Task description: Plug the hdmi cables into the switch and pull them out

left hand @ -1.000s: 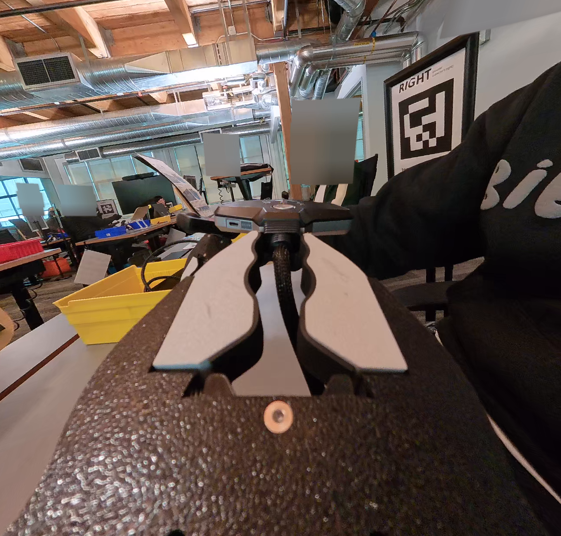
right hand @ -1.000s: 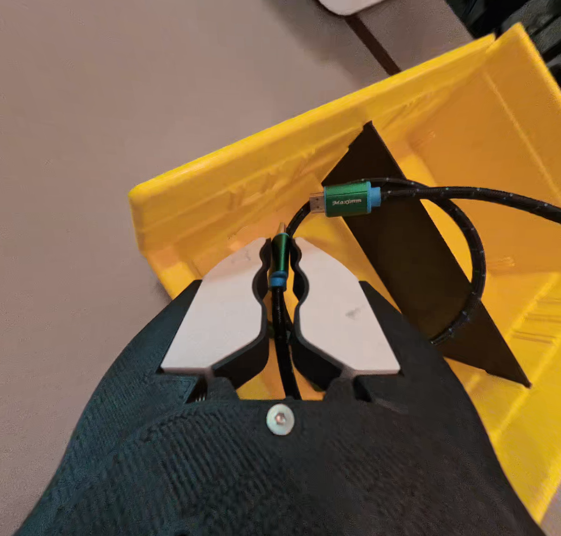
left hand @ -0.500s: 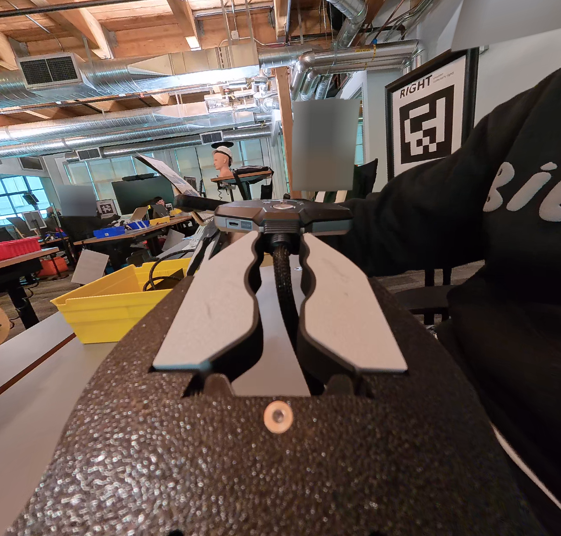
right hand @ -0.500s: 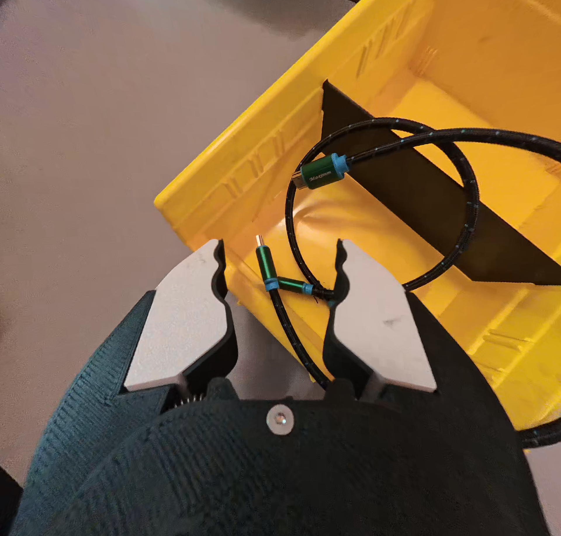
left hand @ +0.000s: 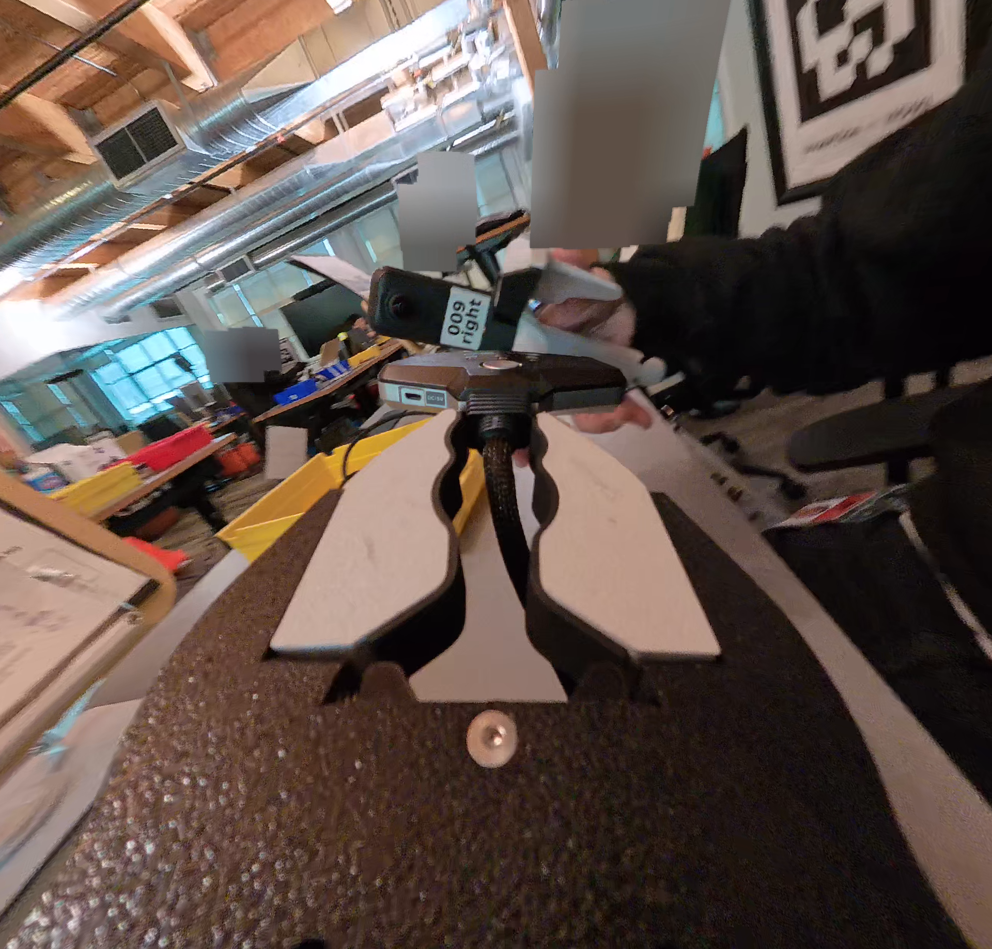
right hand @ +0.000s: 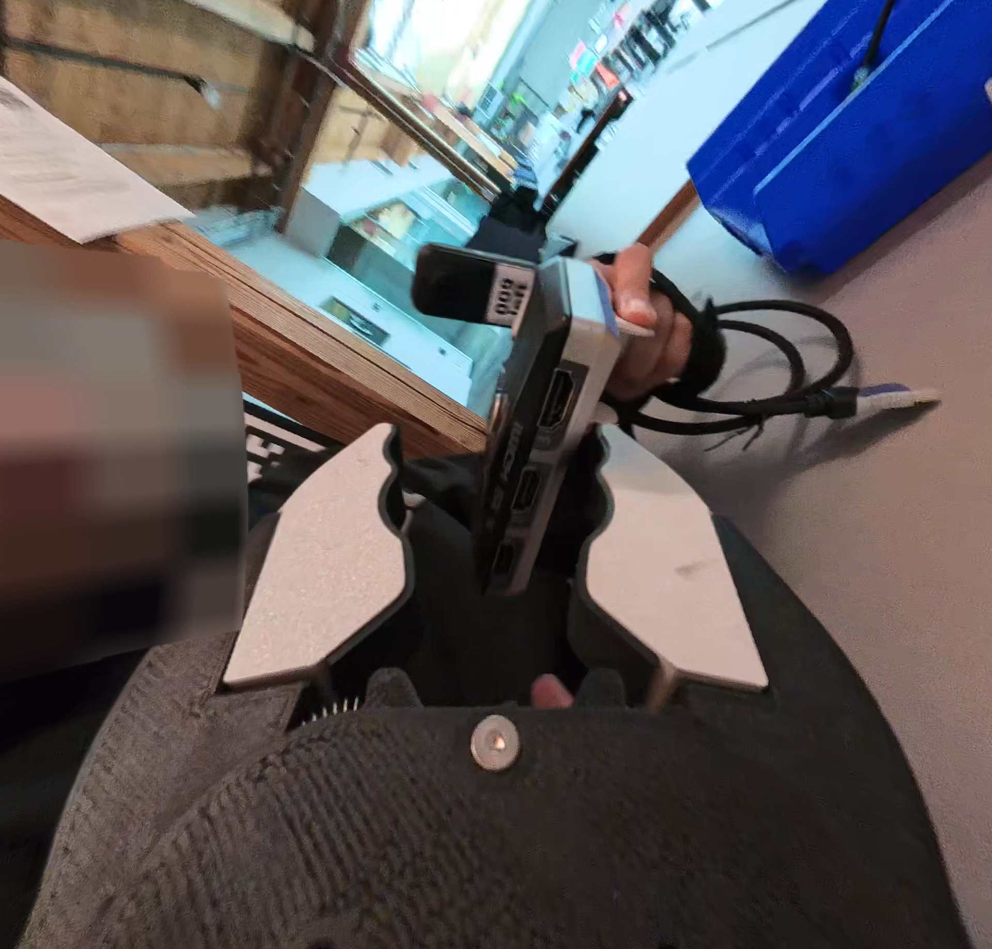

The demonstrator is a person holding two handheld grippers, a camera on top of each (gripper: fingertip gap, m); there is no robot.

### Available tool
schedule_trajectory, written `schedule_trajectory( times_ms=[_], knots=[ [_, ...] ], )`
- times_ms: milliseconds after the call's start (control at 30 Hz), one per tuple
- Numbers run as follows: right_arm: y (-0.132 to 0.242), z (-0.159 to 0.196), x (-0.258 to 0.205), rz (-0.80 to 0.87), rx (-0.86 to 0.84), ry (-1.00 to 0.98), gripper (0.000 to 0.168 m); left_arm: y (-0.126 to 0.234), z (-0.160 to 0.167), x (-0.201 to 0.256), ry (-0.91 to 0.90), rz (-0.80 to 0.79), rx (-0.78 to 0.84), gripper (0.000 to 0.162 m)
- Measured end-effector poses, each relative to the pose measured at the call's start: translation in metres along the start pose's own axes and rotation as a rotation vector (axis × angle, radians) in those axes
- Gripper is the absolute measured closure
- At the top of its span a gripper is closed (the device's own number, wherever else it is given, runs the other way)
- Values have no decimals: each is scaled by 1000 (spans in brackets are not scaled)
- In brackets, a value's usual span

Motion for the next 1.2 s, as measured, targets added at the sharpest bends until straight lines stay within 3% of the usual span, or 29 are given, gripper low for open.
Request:
schedule_trajectory(
  times_ms=[67,133,267,400,533,667,767,967,1200],
  knots=[
    [-10,5,8,89,-42,27,131,-6,-3,5,-76,-12,-56,141],
    [-12,2,7,35,-16,31,145,-9,-4,7,-143,-38,-117,141],
    [-9,-8,2,171,-29,155,144,-11,-5,4,-162,-130,-194,140],
    [17,-41,-28,249,14,343,144,-2,-41,0,-112,-313,-10,106],
    [71,-101,-75,492,119,601,144,18,-64,-6,-82,-435,34,110],
    [118,-159,-123,688,226,766,145,31,-47,-18,-39,-458,-33,110],
    [152,-195,-134,904,212,819,145,33,-36,-24,13,-455,-38,111],
    [211,-240,-92,1142,64,707,145,32,-19,-29,62,-436,-90,112],
    [232,-242,-20,1296,-91,547,145,36,-7,-33,87,-429,-115,112]
  ],
)
Point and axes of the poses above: each gripper's, where its closed fingertips meet, y back along the fingers, z out of its underside, x = y × z across the jaws, the point moved 9 cm from there along y, back along the fingers, and after that the axes turned 2 degrees about x, right-handed, at the moved point
